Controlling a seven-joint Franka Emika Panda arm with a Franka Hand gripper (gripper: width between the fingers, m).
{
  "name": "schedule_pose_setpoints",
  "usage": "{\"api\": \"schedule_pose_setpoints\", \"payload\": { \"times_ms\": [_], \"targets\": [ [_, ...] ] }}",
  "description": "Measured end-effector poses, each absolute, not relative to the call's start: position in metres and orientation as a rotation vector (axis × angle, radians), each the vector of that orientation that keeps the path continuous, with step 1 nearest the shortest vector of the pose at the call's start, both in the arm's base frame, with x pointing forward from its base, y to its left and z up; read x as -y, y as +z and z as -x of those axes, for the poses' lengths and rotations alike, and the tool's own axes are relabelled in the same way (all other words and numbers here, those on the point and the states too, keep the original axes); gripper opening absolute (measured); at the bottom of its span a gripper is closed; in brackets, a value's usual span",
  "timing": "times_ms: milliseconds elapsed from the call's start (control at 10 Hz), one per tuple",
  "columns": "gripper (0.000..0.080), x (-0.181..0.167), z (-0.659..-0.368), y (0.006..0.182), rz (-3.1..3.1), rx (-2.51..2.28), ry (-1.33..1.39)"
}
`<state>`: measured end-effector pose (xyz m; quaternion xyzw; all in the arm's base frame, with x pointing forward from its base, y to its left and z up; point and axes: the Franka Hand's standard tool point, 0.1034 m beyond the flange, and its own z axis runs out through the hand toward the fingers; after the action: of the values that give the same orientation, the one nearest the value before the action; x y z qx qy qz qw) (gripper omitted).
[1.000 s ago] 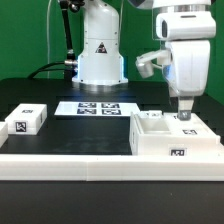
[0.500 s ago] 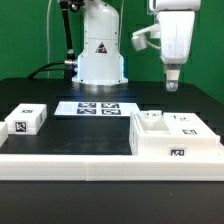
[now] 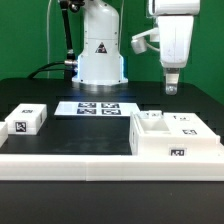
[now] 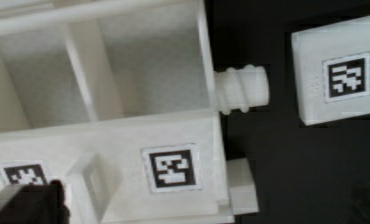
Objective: Assemble cabinet
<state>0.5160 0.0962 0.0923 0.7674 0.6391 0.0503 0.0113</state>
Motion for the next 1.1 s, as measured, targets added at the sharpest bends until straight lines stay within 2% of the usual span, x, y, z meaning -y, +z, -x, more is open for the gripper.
{"api": "schedule_pose_setpoints", "payload": {
  "times_ms": [400, 1100],
  "targets": [
    [0.0797, -0.087, -0.474, 0.068, -2.395, -2.024, 0.134],
    [0.0797, -0.087, -0.469, 0.064, -2.409, -2.016, 0.126]
  ]
}}
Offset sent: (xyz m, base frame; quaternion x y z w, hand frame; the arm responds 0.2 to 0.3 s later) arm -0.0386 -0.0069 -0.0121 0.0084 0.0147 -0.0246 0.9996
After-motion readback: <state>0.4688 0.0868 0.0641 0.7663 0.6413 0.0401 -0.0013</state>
